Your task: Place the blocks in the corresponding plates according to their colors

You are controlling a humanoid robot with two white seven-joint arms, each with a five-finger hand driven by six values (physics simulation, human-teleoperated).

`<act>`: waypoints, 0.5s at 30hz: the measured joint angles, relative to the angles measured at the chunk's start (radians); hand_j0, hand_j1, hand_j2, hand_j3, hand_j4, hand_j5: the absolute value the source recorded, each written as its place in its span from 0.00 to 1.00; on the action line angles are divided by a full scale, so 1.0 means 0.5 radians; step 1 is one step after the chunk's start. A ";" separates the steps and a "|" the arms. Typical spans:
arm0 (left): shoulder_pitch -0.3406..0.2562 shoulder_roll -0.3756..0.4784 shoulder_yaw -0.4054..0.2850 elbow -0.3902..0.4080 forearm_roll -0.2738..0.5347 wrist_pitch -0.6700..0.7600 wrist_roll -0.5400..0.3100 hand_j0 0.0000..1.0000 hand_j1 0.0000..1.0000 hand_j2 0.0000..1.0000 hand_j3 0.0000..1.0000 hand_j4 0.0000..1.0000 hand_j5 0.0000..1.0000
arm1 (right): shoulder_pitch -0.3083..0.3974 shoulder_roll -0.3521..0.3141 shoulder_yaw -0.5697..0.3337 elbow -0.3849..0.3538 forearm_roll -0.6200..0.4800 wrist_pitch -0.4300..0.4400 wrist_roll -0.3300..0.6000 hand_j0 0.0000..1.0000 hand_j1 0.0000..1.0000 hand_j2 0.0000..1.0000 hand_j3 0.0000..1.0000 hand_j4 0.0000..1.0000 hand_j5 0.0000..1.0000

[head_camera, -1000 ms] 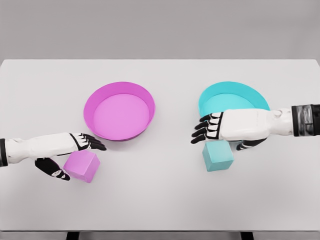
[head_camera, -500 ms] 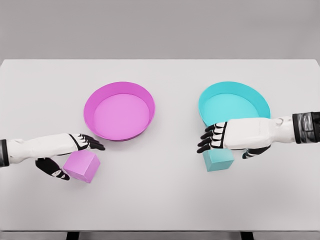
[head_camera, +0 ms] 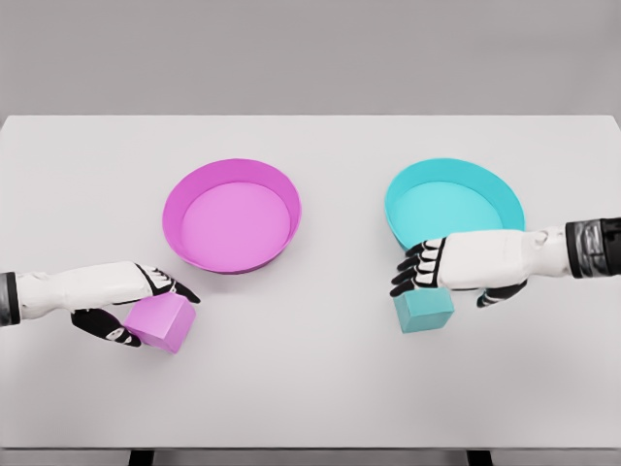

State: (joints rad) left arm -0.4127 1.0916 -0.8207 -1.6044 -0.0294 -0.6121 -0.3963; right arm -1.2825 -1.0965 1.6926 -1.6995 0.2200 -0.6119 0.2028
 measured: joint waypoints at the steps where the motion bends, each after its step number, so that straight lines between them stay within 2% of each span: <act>1: -0.003 0.002 0.000 0.000 0.002 0.001 -0.001 0.47 0.47 0.47 0.47 0.47 0.47 | 0.003 0.007 -0.001 0.006 0.001 0.000 0.000 1.00 1.00 1.00 1.00 1.00 1.00; 9: -0.095 0.006 0.008 -0.010 0.012 -0.001 -0.001 0.46 0.46 0.46 0.46 0.46 0.46 | 0.019 0.070 -0.004 0.023 0.021 0.000 0.000 1.00 1.00 1.00 1.00 1.00 1.00; 15: -0.190 0.001 0.019 -0.017 0.088 -0.001 -0.001 0.47 0.47 0.47 0.47 0.47 0.47 | 0.049 0.105 -0.005 0.043 0.041 0.000 0.000 1.00 1.00 1.00 1.00 1.00 1.00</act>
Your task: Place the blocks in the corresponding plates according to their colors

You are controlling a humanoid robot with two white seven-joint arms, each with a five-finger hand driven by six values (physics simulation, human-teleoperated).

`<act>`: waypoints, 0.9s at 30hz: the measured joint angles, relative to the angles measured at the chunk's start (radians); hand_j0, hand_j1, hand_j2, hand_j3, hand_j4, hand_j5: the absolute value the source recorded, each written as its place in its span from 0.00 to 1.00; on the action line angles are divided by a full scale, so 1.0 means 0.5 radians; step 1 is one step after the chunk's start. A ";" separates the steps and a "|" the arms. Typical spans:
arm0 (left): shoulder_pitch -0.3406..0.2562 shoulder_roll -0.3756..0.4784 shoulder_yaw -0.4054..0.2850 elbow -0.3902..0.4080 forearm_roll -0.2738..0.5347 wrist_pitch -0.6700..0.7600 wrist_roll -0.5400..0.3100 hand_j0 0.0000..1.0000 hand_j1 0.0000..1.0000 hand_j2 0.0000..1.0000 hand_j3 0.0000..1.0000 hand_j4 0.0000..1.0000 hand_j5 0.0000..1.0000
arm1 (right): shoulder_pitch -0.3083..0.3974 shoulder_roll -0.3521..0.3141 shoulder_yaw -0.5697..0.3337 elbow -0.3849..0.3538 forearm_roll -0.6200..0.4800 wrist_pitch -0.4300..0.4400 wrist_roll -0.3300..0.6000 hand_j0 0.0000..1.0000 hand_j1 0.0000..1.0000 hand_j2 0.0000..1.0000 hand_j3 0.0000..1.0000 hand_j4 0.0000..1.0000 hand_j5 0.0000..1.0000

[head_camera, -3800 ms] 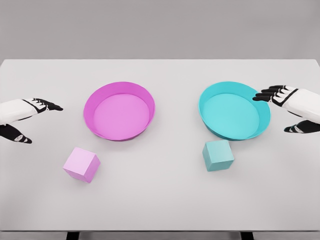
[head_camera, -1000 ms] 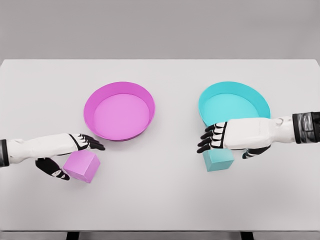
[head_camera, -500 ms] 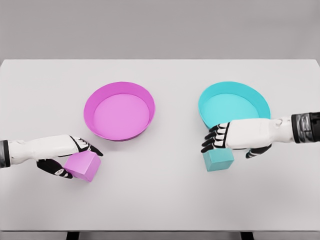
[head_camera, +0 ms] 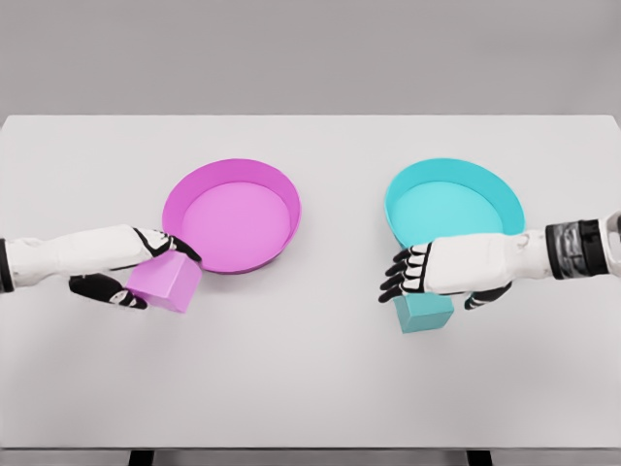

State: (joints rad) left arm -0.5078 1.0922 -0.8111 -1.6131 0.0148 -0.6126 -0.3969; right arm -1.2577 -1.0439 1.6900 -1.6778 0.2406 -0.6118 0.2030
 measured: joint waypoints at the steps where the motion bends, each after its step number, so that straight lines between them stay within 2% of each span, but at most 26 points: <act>1: -0.006 -0.001 0.005 0.001 0.011 0.000 0.000 0.47 0.47 0.47 0.47 0.47 0.47 | 0.009 0.010 0.000 0.003 0.004 0.000 0.004 1.00 1.00 1.00 1.00 1.00 1.00; 7: -0.080 -0.031 0.025 0.007 0.053 0.000 0.000 0.47 0.47 0.47 0.47 0.47 0.47 | 0.015 0.058 -0.004 0.045 0.013 0.000 0.029 1.00 1.00 1.00 1.00 1.00 1.00; 11: -0.169 -0.078 0.040 0.010 0.059 0.000 -0.001 0.47 0.47 0.47 0.47 0.47 0.47 | 0.018 0.074 -0.008 0.065 0.014 0.000 0.033 1.00 1.00 1.00 1.00 1.00 1.00; 14: -0.248 -0.162 0.058 0.044 0.052 0.050 -0.004 0.47 0.47 0.47 0.47 0.47 0.47 | 0.018 0.080 -0.009 0.075 0.016 0.000 0.035 1.00 1.00 1.00 1.00 1.00 1.00; 17: -0.335 -0.282 0.066 0.147 0.014 0.140 -0.005 0.49 0.49 0.49 0.49 0.49 0.49 | 0.018 0.083 -0.009 0.080 0.017 0.000 0.036 1.00 1.00 1.00 1.00 1.00 1.00; 19: -0.420 -0.409 0.069 0.292 -0.055 0.211 -0.003 0.66 0.66 0.66 0.66 0.66 0.66 | 0.040 0.097 -0.009 0.082 0.018 0.000 0.036 1.00 1.00 1.00 1.00 1.00 1.00; 20: -0.432 -0.477 0.070 0.381 -0.092 0.236 -0.002 0.98 0.98 0.98 0.98 0.98 0.98 | 0.049 0.108 -0.009 0.082 0.022 0.000 0.036 1.00 1.00 1.00 1.00 1.00 1.00; 23: -0.433 -0.597 0.071 0.537 -0.152 0.269 0.001 1.00 1.00 1.00 1.00 1.00 1.00 | 0.055 0.131 -0.010 0.083 0.035 0.000 0.037 1.00 1.00 1.00 1.00 1.00 1.00; 27: -0.448 -0.638 0.070 0.586 -0.172 0.264 0.002 1.00 1.00 1.00 1.00 1.00 1.00 | 0.055 0.145 -0.014 0.106 0.042 0.000 0.037 1.00 1.00 1.00 1.00 1.00 1.00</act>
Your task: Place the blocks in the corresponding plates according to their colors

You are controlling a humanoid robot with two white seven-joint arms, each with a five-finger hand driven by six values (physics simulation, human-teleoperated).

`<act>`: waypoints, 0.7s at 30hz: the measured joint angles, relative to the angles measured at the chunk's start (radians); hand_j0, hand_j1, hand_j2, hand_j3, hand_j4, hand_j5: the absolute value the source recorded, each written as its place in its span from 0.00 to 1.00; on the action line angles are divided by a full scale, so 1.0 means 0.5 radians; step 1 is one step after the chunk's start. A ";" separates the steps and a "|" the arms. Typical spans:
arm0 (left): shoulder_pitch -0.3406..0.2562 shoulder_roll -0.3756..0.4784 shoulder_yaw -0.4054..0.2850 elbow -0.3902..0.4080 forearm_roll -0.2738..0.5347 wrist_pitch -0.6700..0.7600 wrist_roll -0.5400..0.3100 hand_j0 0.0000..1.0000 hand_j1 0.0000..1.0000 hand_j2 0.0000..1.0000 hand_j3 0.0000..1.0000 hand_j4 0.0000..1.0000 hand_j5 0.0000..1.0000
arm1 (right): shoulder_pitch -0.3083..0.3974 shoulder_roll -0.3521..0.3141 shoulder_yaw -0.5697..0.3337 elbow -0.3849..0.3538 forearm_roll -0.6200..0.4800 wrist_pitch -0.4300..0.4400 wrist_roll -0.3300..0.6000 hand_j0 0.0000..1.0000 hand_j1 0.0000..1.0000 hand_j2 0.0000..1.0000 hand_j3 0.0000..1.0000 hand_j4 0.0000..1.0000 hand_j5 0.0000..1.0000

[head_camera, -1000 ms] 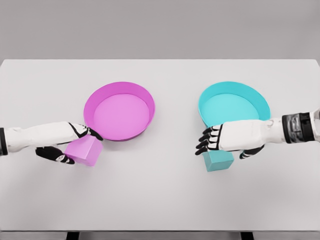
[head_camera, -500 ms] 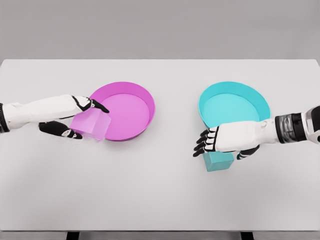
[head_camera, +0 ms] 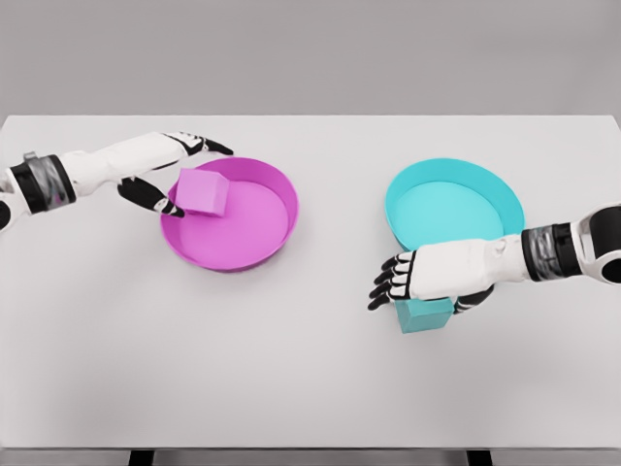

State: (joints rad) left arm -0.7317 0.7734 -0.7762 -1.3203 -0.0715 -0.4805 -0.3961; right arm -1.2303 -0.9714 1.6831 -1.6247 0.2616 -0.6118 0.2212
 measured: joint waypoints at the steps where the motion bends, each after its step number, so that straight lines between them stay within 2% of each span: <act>1: -0.015 0.013 0.000 -0.014 -0.002 -0.019 0.000 1.00 1.00 1.00 1.00 1.00 1.00 | 0.000 0.002 0.000 0.010 0.001 0.000 0.000 1.00 1.00 1.00 1.00 1.00 1.00; 4: -0.037 0.121 0.008 -0.069 0.005 -0.130 0.000 1.00 1.00 1.00 1.00 1.00 1.00 | 0.000 0.006 -0.002 0.032 0.009 0.000 0.002 1.00 1.00 1.00 1.00 1.00 1.00; 8: -0.022 0.351 0.076 -0.082 0.055 -0.229 0.000 1.00 1.00 1.00 1.00 1.00 1.00 | 0.003 0.009 -0.003 0.052 0.035 0.000 0.005 1.00 1.00 1.00 1.00 1.00 1.00; 10: 0.019 0.443 0.095 -0.073 0.074 -0.246 -0.002 1.00 1.00 1.00 1.00 1.00 1.00 | 0.000 0.010 -0.004 0.054 0.046 0.000 0.005 1.00 1.00 1.00 1.00 1.00 1.00; 11: 0.068 0.470 0.100 -0.054 0.075 -0.252 -0.002 1.00 1.00 1.00 1.00 1.00 1.00 | 0.003 0.010 -0.004 0.055 0.050 0.000 0.006 0.94 0.94 0.94 0.94 0.94 0.94; 14: 0.166 0.502 0.093 0.001 0.072 -0.261 -0.003 1.00 1.00 1.00 1.00 1.00 1.00 | 0.003 0.012 -0.006 0.052 0.051 0.001 0.015 0.83 0.83 0.83 0.83 0.83 0.83; 21: 0.215 0.518 0.095 0.139 0.072 -0.264 -0.005 1.00 1.00 1.00 1.00 1.00 1.00 | 0.037 0.017 -0.027 0.048 -0.013 0.023 0.002 0.76 0.76 0.76 0.76 0.76 0.76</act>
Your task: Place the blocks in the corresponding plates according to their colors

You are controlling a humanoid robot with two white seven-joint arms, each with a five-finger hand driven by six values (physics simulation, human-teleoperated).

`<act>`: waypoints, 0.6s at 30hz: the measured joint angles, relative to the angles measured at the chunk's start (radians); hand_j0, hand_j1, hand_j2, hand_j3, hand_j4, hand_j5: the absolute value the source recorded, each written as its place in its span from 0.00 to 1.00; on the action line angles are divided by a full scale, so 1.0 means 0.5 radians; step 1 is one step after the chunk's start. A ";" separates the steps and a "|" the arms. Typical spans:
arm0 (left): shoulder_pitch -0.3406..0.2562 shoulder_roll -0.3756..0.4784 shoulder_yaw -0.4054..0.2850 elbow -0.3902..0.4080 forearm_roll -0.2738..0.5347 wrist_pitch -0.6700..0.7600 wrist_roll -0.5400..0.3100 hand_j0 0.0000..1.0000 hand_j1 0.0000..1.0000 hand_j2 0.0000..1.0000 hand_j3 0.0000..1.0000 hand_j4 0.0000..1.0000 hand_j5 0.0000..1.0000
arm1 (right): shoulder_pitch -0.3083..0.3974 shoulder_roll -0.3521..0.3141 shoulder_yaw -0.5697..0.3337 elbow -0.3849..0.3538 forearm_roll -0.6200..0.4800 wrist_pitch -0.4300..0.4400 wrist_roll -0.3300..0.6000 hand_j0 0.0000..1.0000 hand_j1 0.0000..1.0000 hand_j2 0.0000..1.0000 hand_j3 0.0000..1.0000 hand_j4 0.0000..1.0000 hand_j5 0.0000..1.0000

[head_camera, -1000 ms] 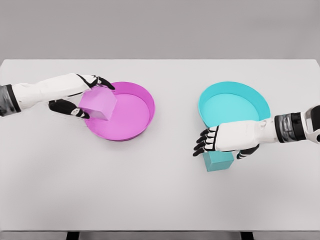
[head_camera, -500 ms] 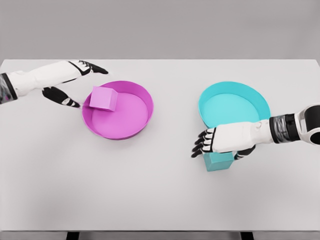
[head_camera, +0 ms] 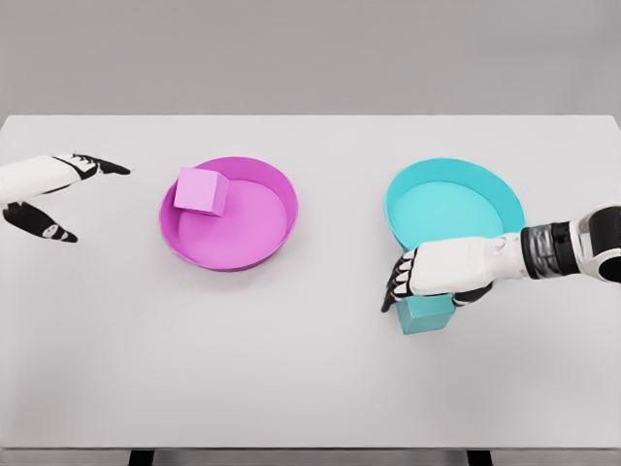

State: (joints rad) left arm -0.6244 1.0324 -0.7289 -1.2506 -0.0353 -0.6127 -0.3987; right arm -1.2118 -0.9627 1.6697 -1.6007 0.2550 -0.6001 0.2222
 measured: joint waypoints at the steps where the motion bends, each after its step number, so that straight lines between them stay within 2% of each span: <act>1: 0.006 -0.003 -0.002 0.009 0.001 0.000 0.000 1.00 1.00 1.00 1.00 1.00 1.00 | 0.000 0.000 0.000 -0.001 0.000 0.001 -0.001 0.73 0.73 0.73 0.73 0.73 0.73; 2: 0.015 -0.008 -0.004 0.028 0.003 0.000 -0.001 1.00 1.00 1.00 1.00 1.00 1.00 | 0.000 0.000 -0.001 -0.002 0.000 0.001 0.002 0.69 0.69 0.69 0.69 0.69 0.69; 7: 0.015 -0.024 -0.001 0.116 0.000 0.000 -0.012 1.00 1.00 1.00 1.00 1.00 1.00 | 0.000 0.002 -0.008 -0.007 0.001 0.005 0.023 0.65 0.65 0.65 0.65 0.65 0.65; 9: 0.012 -0.030 0.001 0.126 -0.007 0.000 -0.023 1.00 1.00 1.00 1.00 1.00 1.00 | 0.000 0.002 -0.014 -0.008 0.021 -0.001 0.040 0.59 0.59 0.59 0.59 0.59 0.59; 18: 0.015 -0.050 0.001 0.136 -0.026 0.000 -0.033 1.00 1.00 1.00 1.00 1.00 1.00 | 0.000 0.001 -0.091 -0.048 0.096 -0.021 0.051 0.58 0.58 0.58 0.58 0.58 0.58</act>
State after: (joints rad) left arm -0.6167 1.0076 -0.7281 -1.1828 -0.0485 -0.6128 -0.4153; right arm -1.2118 -0.9623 1.6239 -1.6247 0.3032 -0.6108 0.2478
